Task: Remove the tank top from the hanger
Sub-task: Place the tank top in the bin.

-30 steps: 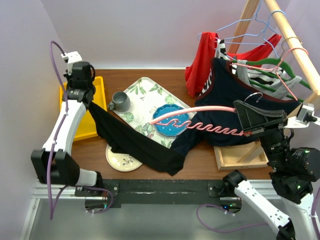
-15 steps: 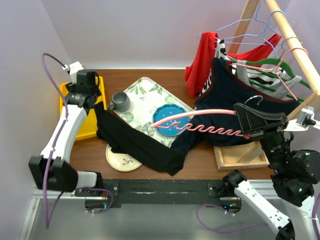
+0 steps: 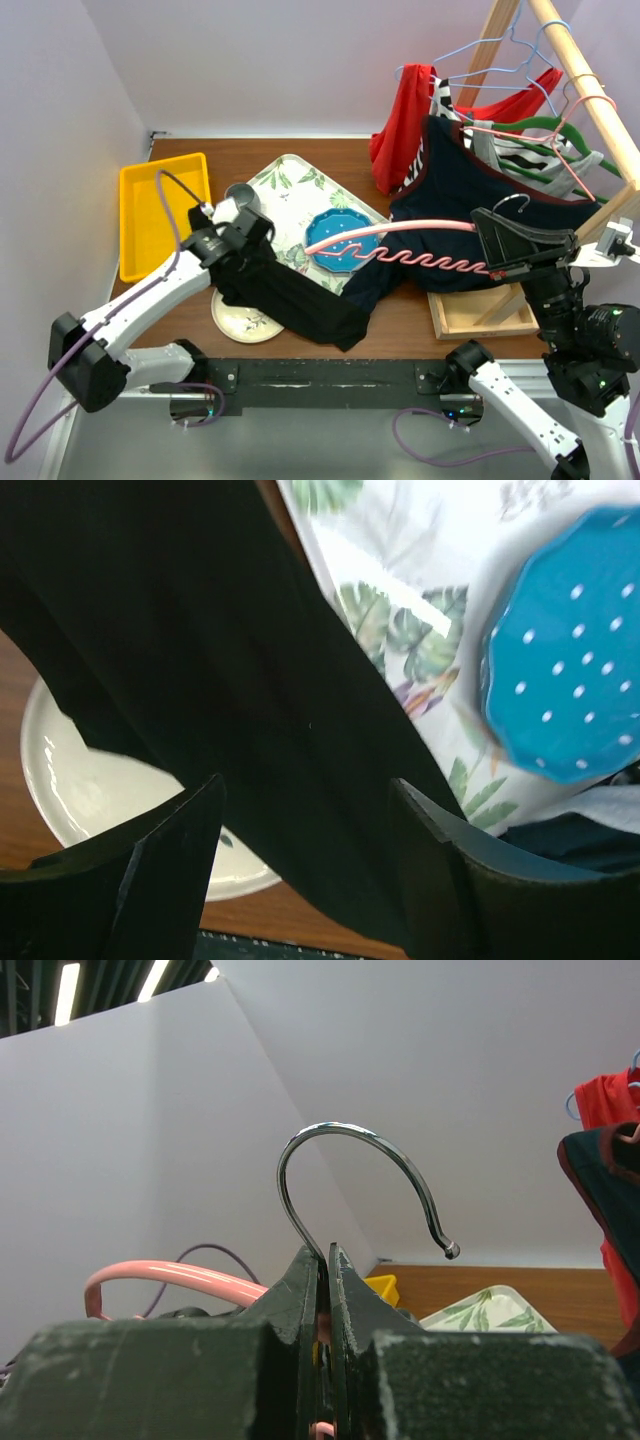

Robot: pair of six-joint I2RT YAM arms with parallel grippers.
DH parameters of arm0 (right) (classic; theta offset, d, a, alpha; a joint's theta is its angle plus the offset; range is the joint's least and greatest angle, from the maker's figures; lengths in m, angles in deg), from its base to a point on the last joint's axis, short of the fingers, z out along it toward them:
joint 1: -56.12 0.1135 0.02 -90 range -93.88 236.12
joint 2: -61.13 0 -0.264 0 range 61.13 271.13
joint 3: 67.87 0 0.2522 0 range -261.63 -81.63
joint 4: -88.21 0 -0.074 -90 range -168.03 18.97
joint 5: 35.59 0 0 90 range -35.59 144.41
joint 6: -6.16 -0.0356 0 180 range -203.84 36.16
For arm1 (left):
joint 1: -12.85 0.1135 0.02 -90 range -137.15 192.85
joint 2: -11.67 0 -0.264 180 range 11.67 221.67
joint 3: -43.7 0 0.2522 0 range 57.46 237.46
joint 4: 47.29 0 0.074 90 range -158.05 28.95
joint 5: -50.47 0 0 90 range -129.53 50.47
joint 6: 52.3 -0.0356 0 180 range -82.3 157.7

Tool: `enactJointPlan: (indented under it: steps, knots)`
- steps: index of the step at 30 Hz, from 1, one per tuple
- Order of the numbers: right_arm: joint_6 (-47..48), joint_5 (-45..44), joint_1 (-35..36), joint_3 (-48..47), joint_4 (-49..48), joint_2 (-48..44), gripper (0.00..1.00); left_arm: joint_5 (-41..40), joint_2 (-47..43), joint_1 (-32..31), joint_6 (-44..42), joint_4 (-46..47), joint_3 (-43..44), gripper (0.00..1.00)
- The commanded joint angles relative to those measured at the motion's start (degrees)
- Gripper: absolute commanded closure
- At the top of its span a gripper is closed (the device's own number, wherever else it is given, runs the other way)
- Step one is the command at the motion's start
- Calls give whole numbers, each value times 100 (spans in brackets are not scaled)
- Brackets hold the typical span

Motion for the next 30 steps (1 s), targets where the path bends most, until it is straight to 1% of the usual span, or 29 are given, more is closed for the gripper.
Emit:
enactJointPlan:
  steps: [1, 2, 3, 5, 9, 13, 15, 18, 19, 20, 21, 22, 23, 24, 26, 27, 28, 30]
  knots:
    - [57, -161, -7, -95, -148, -60, 100, -76, 469, -383, 1332, -585, 94, 28]
    - [74, -161, -7, -104, -121, -68, 100, -216, 592, -462, 1412, -682, 104, 27]
    - [66, -179, -7, -113, -121, -77, 100, -218, 811, -480, 1474, -805, 95, 27]
    - [57, -179, -7, -104, -112, -95, 100, -105, 979, -498, 1510, -736, -19, 27]
    - [57, -179, -7, -121, -95, -104, 100, 116, 1129, -507, 1422, -96, -361, 28]
    - [101, -170, -7, -192, -51, -112, 100, -94, 1243, -507, 1335, 301, -625, 28]
    - [109, -170, -7, -227, -51, -112, 100, -95, 1348, -507, 1272, 485, -695, 30]
    - [127, -179, -7, -271, -16, -112, 100, -42, 1463, -507, 1228, 626, -757, 39]
    - [144, -187, -7, -280, -7, -121, 100, -51, 1481, -507, 1246, 618, -766, 55]
    - [145, -188, -7, -280, 2, -130, 100, -60, 1463, -507, 1246, 601, -766, 67]
    - [153, -196, -15, -289, 19, -139, 100, -77, 1429, -507, 1220, 592, -758, 76]
    - [153, -205, -7, -289, 20, -147, 100, -129, 1393, -507, 1193, 592, -740, 90]
    - [153, -214, -7, -289, 20, -147, 100, -165, 1271, -507, 1158, 583, -714, 97]
    - [153, -214, -7, -289, 20, -147, 100, -209, 1200, -507, 1115, 522, -627, 100]
    - [145, -205, 2, -271, 2, -156, 100, -507, 1008, -507, 1131, 338, -451, 100]
    - [136, -188, -7, -254, -7, -165, 100, -691, 945, -507, 1158, 41, -180, 100]
    - [127, -188, -7, -245, -16, -165, 100, -1136, 893, -507, 1184, -136, -12, 100]
    - [110, -161, -7, -218, -16, -156, 100, -1683, 796, -498, 1271, -751, 576, 100]
